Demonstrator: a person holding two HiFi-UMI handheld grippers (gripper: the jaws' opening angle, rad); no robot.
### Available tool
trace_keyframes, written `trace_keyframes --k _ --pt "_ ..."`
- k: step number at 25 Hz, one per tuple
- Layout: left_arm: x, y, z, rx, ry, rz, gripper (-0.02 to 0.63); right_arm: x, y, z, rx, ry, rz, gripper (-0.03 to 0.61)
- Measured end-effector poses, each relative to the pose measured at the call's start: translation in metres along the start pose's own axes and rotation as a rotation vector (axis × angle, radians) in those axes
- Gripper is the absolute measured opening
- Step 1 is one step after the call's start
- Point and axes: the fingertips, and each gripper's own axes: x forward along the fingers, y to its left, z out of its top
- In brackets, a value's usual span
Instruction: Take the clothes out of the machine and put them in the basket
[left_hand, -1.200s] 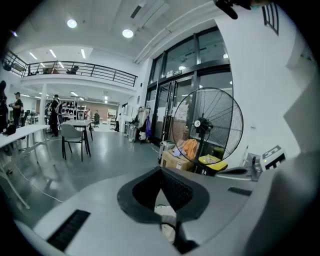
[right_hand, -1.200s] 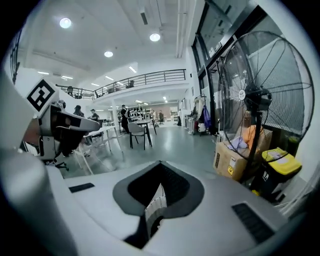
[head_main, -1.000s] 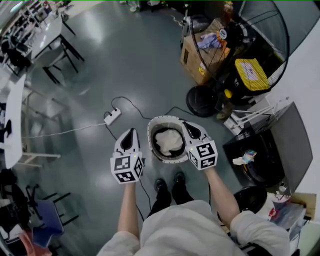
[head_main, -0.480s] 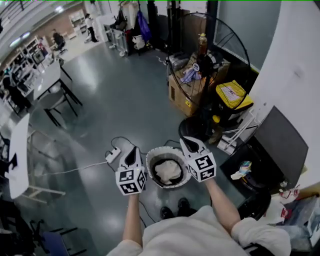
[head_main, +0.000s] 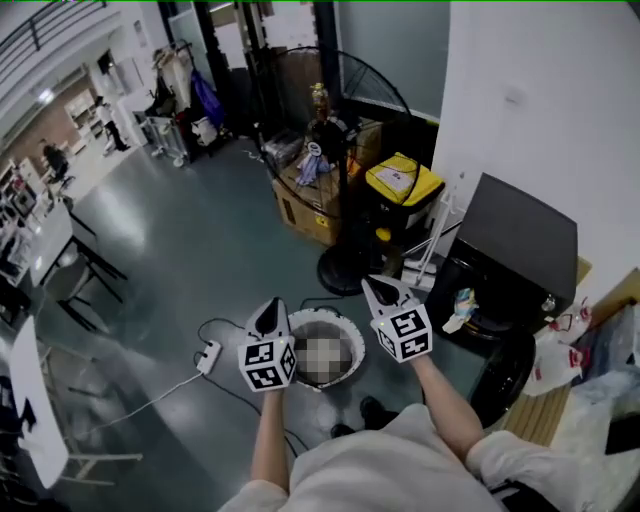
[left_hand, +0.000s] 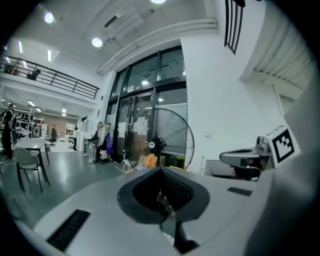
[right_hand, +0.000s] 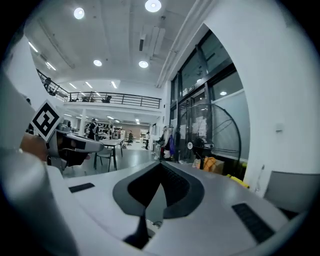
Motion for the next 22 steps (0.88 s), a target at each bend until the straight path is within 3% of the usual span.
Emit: trace_keyframes --k 13,22 --pt "0.077 -0.199 -0.009 0.069 0.044 -0.417 0.017 -0.166 -0.143 -0.053 0.073 0.088 -0.446 0.021" --pt "0.131 -0.362 -0.024 0.127 0.089 -0.620 0.017 -0.277 -0.247 -0.102 0.147 0.139 -0.652 0.023"
